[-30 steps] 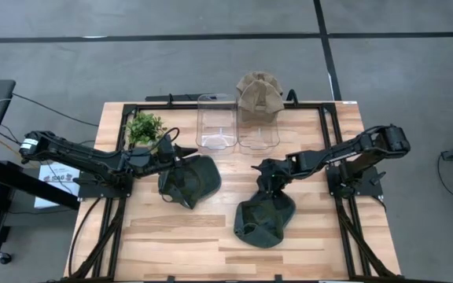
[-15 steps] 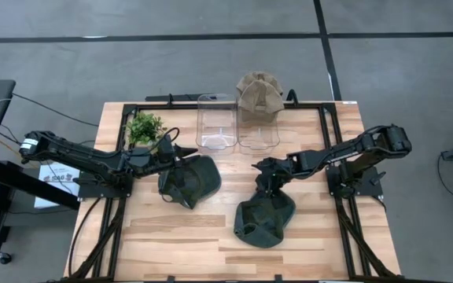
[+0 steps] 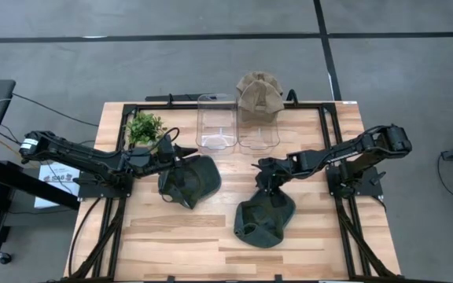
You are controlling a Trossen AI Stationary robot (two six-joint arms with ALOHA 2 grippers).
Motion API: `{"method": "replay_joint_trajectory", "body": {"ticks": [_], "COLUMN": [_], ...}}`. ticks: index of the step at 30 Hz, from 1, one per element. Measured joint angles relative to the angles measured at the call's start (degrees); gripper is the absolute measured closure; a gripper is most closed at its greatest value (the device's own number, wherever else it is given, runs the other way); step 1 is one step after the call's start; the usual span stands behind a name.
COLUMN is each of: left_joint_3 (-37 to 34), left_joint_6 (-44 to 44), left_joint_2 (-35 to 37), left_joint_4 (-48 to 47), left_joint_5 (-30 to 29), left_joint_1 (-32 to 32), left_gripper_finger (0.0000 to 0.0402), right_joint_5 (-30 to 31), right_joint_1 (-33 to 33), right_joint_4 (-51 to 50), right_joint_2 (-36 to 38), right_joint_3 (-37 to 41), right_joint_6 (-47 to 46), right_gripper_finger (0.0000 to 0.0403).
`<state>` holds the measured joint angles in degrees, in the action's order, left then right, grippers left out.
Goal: Pick & Place hat
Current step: Put the right black cap into the left transparent bin
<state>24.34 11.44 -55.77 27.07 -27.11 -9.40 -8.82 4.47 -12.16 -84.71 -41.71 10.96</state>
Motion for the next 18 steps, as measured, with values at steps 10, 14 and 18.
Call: {"method": "replay_joint_trajectory", "body": {"ticks": [10,14,18], "left_joint_3": [0.0,0.0,0.0], "left_joint_6": [-0.01,-0.01,-0.02], "left_joint_2": [0.0,0.0,0.0], "left_joint_4": [0.0,0.0,0.0], "left_joint_5": [-0.02,-0.01,0.0], "left_joint_1": [0.01,0.0,0.0], "left_gripper_finger": [0.0286,0.0286,0.0286], "right_joint_5": [-0.19,-0.19,-0.22], "right_joint_1": [0.0,-0.01,0.0], "right_joint_4": [-1.78,-3.12,-4.22], "right_joint_2": [0.02,0.02,0.02], "right_joint_3": [0.0,0.0,0.0], "right_joint_6": [-0.92,-1.55,-1.55], "right_gripper_finger": [0.0276,0.0275,0.0278]}}
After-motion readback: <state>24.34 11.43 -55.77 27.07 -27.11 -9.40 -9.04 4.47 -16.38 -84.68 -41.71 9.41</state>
